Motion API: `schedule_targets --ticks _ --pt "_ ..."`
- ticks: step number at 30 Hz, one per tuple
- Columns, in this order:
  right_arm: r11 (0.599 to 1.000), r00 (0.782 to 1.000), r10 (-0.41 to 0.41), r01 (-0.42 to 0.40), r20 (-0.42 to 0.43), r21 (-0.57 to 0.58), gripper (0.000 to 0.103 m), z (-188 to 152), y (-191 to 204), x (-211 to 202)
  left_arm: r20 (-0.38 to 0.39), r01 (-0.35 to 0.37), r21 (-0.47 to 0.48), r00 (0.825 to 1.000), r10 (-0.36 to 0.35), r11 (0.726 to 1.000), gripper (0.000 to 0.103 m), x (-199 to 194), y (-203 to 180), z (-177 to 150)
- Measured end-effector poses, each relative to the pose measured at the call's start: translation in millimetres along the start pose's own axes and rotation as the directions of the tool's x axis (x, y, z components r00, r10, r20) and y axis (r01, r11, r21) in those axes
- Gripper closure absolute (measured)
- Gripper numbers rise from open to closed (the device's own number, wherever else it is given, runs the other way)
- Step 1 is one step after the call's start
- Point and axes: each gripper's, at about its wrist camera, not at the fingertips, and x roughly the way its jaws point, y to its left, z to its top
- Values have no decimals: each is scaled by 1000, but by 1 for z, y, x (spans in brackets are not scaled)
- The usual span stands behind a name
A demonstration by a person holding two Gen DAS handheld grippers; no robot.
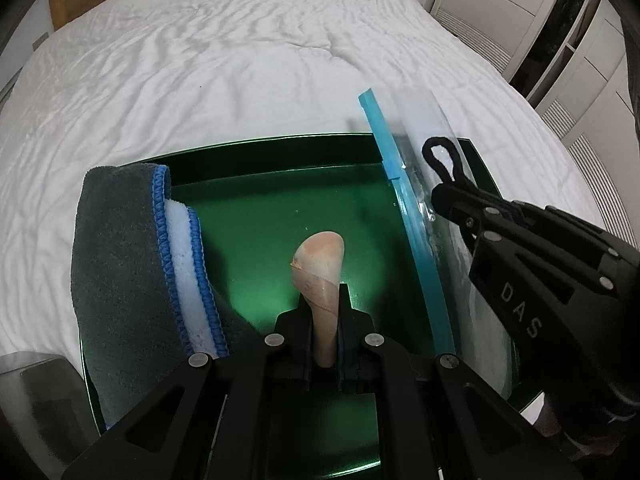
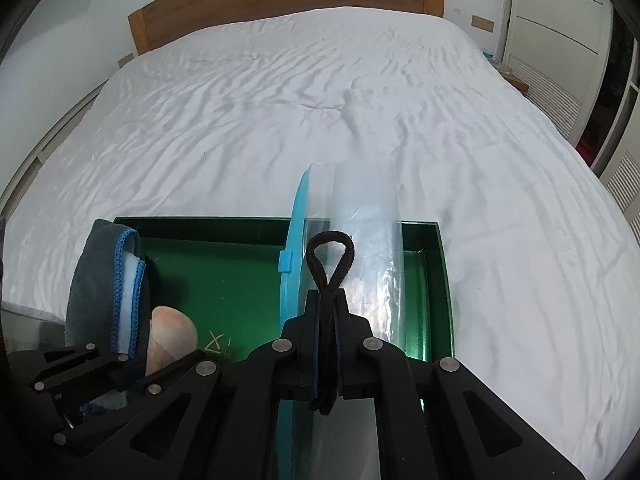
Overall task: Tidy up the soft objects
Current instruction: 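Lower the sponge and hair tie into the tray and open both tools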
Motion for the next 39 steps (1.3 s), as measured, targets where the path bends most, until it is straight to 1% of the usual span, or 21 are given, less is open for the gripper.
schedule_targets --ticks 2,6,13,16,19,20,21,24,26,27,30,35,37,39 --pt "1000 1000 -7 7 -2 -3 98 2 -1 2 5 -10 9 1000 10 1000 96 0 -1 0" --pt "1000 1000 -15 15 -5 -1 98 6 -4 5 13 -18 -3 1000 18 1000 96 1 1 6" --pt "1000 1000 -8 8 -18 -15 98 9 -6 11 36 -61 2 997 61 998 96 7 4 27" --pt "1000 1000 -5 5 -19 -15 98 11 -9 12 41 -79 10 996 79 997 92 9 4 32" --pt "1000 1000 2 -2 -20 -11 97 13 -10 13 45 -77 4 996 77 997 80 10 6 35" --pt "1000 1000 3 -3 -20 -12 95 14 -11 13 50 -83 3 995 83 997 72 9 6 35" --pt "1000 1000 1 -2 -19 -12 94 13 -10 13 53 -86 4 995 85 996 69 9 7 34" --pt "1000 1000 2 -2 -16 -12 89 12 -10 13 57 -84 5 995 84 996 69 8 7 35" --pt "1000 1000 -2 2 -13 -12 80 11 -9 12 56 -85 5 995 84 996 69 8 7 36" --pt "1000 1000 -6 6 -10 -13 79 11 -9 11 56 -85 7 995 85 996 69 8 7 36" --pt "1000 1000 -6 6 -7 -14 78 11 -9 10 61 -87 11 994 86 996 69 6 6 36" --pt "1000 1000 -12 11 -2 -21 75 11 -9 6 79 -95 14 993 93 995 69 0 3 34" --pt "1000 1000 -13 13 2 -23 75 11 -9 4 87 -93 19 992 91 995 68 -3 2 33" --pt "1000 1000 -13 13 6 -28 74 11 -9 2 93 -98 17 991 96 995 65 -5 2 32"
